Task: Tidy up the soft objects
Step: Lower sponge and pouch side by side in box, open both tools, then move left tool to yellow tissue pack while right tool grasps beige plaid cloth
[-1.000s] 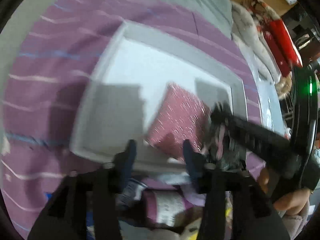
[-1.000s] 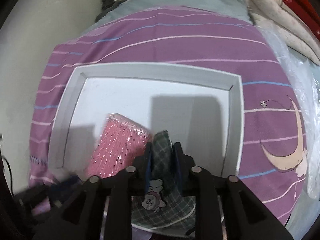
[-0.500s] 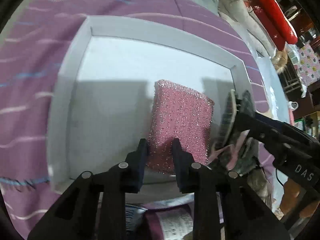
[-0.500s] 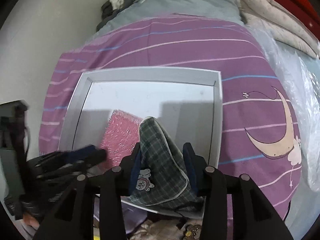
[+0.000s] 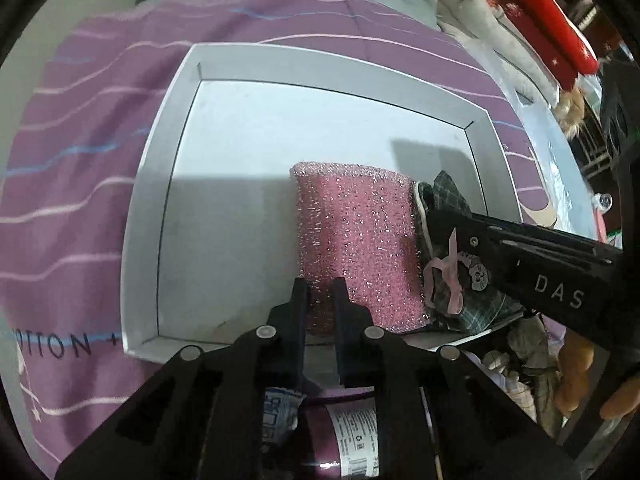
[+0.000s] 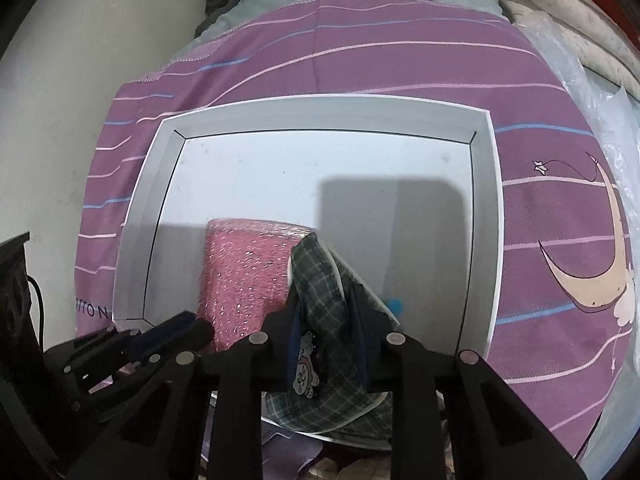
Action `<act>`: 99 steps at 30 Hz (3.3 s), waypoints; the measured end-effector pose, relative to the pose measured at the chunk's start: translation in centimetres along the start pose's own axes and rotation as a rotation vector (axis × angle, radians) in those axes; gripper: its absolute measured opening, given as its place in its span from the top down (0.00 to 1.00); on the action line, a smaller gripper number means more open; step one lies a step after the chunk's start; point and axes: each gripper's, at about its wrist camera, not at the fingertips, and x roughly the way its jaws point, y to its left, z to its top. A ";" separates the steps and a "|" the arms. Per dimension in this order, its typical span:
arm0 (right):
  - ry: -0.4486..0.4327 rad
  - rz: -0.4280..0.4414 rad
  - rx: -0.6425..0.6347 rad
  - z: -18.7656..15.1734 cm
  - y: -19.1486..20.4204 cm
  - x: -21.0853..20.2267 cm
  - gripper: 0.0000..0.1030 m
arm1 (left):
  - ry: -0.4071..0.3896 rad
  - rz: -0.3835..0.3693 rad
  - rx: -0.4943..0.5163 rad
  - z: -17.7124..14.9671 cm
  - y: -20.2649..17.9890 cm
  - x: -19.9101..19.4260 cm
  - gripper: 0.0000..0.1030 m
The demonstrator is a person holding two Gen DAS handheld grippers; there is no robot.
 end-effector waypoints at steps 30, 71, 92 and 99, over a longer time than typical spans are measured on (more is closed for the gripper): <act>-0.190 0.072 0.089 -5.1 -0.5 -12.1 0.51 | -0.168 0.033 -0.037 -1.7 -1.2 -9.3 0.60; -0.212 -0.116 0.079 -11.4 -0.5 -7.7 0.61 | -0.068 -0.198 0.095 -8.7 -2.4 -7.7 0.60; -0.199 -0.111 0.232 -14.7 -6.3 -11.9 0.88 | 0.003 -0.250 0.260 -10.2 -7.0 -6.2 0.60; -0.175 -0.115 0.302 -16.2 -8.9 -11.9 0.87 | 0.030 -0.232 0.285 -10.6 -8.2 -5.8 0.60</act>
